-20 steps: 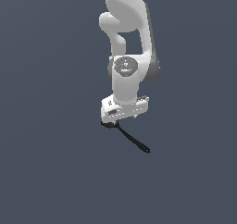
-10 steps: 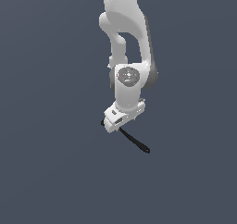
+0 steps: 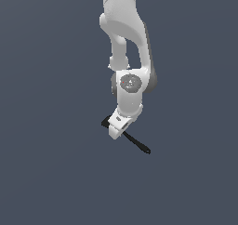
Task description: Pick up the object and move it to a goal position.
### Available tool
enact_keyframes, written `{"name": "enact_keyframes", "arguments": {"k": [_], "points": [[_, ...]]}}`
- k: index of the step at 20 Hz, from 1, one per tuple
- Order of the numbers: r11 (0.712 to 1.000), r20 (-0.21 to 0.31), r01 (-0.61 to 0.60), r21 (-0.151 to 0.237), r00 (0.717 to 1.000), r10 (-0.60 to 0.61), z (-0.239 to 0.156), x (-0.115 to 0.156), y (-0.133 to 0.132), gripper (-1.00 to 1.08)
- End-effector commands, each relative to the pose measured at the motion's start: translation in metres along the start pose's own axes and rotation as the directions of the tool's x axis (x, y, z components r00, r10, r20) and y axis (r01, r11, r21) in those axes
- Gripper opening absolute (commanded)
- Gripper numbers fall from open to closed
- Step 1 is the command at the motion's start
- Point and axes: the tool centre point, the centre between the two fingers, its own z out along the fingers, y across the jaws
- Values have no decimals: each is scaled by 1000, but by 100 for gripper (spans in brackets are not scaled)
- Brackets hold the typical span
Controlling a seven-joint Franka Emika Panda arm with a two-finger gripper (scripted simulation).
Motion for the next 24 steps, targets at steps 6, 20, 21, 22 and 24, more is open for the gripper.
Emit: {"name": "enact_keyframes", "arguments": {"k": [6, 20, 21, 22, 24], "points": [[997, -1, 74, -2, 997, -74, 7, 2, -1, 100], [997, 0, 77, -2, 997, -77, 47, 1, -1, 100], [997, 0, 77, -2, 997, -77, 50, 1, -2, 100], [997, 0, 77, -2, 997, -77, 53, 1, -1, 100], [997, 0, 77, -2, 997, -77, 57, 1, -1, 100]]}}
